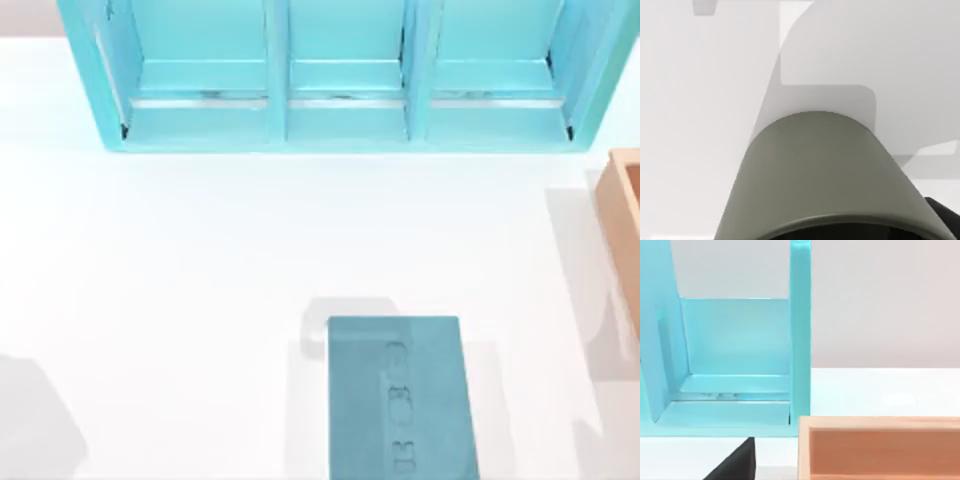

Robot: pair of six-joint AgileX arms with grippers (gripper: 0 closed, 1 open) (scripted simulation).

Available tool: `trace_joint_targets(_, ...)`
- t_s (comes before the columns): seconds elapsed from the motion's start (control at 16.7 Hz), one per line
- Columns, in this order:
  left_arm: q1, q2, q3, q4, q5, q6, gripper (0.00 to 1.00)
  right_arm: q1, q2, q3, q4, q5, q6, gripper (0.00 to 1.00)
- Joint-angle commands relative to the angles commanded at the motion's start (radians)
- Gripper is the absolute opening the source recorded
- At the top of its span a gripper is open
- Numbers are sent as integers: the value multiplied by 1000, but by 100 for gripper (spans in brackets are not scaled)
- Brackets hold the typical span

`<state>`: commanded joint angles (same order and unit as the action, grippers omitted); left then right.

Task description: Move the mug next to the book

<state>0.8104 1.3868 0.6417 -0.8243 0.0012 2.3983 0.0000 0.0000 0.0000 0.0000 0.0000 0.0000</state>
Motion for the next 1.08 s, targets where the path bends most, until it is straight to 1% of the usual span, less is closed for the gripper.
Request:
trace_joint_targets(0.54,0,-2,3,-3,0,0,0,0,0,0,0,0,0,100)
trace_joint_targets(0.66,-2,-17,31,-41,0,4,0,0,0,0,0,0,0,100)
trace_joint_targets(0.9,-2,-66,116,-195,0,2,0,0,0,0,0,0,0,100)
trace_joint_targets(1.08,-3,-88,149,-236,0,-3,0,0,0,0,0,0,0,100)
